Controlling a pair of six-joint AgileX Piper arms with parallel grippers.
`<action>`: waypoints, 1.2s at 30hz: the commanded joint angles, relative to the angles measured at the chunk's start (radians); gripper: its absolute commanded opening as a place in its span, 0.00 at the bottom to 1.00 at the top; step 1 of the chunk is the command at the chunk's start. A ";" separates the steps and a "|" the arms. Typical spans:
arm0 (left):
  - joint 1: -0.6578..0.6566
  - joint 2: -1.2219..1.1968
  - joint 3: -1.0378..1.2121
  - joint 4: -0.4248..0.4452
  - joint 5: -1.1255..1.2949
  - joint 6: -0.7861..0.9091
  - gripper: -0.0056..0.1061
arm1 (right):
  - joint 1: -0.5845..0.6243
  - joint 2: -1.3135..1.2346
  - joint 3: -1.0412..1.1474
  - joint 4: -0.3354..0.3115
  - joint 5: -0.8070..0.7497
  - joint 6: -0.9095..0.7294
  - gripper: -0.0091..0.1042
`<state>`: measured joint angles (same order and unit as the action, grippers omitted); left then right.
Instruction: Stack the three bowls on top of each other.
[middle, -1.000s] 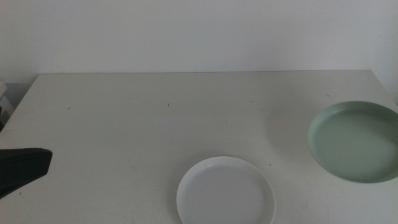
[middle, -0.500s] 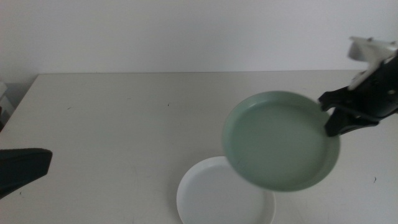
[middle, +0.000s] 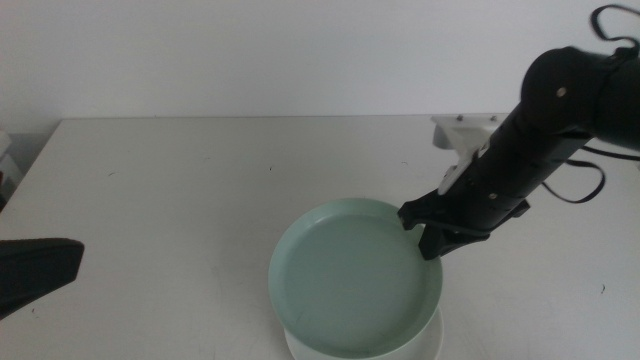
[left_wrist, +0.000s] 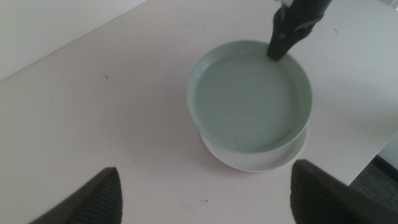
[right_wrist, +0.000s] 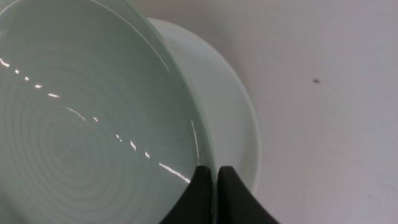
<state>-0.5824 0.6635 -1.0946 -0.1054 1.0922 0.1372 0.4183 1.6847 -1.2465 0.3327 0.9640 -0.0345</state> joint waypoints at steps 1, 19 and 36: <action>-0.005 0.005 -0.029 -0.009 -0.061 -0.007 0.88 | 0.017 -0.011 -0.032 0.024 -0.048 -0.001 0.07; -0.005 0.005 -0.029 -0.009 -0.061 -0.007 0.88 | 0.022 0.112 -0.028 0.014 -0.031 0.008 0.07; -0.005 0.005 -0.029 -0.009 -0.061 -0.006 0.88 | 0.019 0.126 -0.028 -0.033 0.013 0.011 0.19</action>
<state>-0.5824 0.6635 -1.0946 -0.1054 1.0922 0.1372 0.4383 1.8584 -1.2465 0.2851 0.9740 -0.0166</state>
